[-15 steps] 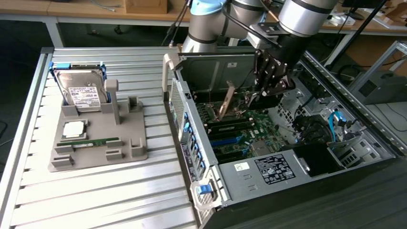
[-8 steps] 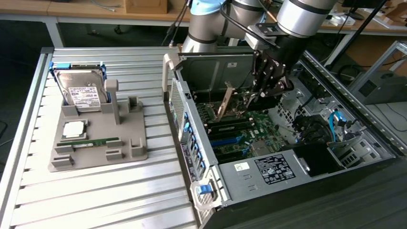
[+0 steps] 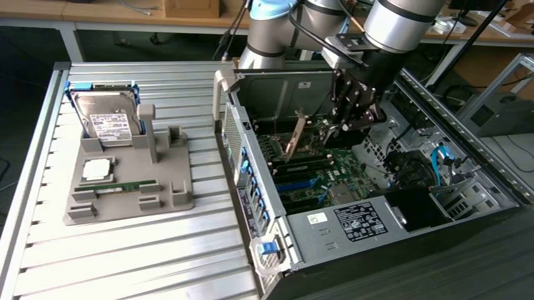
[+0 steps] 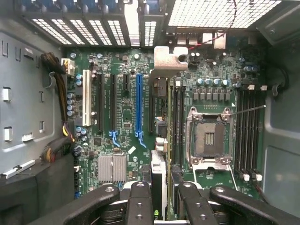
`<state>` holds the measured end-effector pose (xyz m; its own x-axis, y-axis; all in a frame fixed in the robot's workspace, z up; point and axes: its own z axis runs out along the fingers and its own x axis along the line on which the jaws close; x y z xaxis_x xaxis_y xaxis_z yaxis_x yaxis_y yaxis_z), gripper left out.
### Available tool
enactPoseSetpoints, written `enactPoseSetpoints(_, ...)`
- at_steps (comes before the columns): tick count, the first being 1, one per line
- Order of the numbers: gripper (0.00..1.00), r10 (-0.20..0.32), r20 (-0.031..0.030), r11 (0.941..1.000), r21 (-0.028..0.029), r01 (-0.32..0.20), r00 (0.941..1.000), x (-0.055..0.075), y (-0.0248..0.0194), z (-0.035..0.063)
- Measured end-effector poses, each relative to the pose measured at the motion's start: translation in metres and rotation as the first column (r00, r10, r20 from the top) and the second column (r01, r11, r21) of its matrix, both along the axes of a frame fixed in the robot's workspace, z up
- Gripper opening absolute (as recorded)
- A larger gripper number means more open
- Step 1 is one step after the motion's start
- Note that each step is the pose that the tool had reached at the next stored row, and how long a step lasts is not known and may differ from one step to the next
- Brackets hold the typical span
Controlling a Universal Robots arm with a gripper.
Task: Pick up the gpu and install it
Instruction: 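Insert the gpu into the slot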
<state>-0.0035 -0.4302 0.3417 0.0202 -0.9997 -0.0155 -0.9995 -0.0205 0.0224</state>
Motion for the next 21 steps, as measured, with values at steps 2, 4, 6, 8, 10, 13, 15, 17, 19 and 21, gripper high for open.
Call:
enactPoseSetpoints(2,0.27,0.0,0.0001,1.0,0.0001,0.0,1.0,0.0,-0.0014,-0.0004)
enactPoseSetpoints(4,0.27,0.0,0.0001,1.0,0.0001,0.0,1.0,-0.001,-0.0028,-0.0008)
enactPoseSetpoints(6,0.27,0.0,0.0,1.0,0.0,0.0,1.0,-0.002,-0.0042,-0.0012)
enactPoseSetpoints(8,0.27,0.0,0.0001,1.0,0.0001,0.0,1.0,-0.002,-0.005,-0.0016)
enactPoseSetpoints(10,0.27,0.0,0.0001,1.0,0.0002,0.0,1.0,-0.003,-0.0061,-0.0018)
enactPoseSetpoints(13,0.27,0.0,0.0,1.0,0.0001,0.0,1.0,-0.005,-0.0074,-0.002)
enactPoseSetpoints(15,0.27,0.0,0.0001,1.0,0.0002,0.0,1.0,-0.007,-0.0087,-0.0022)
enactPoseSetpoints(17,0.27,0.0,0.0001,1.0,0.0009,0.0,1.0,-0.008,-0.0103,-0.0023)
enactPoseSetpoints(19,0.27,0.0,0.0001,1.0,0.0015,0.0,1.0,-0.01,-0.0118,-0.0024)
enactPoseSetpoints(21,0.27,0.0,0.0002,1.0,0.002,0.0,1.0,-0.013,-0.014,-0.0026)
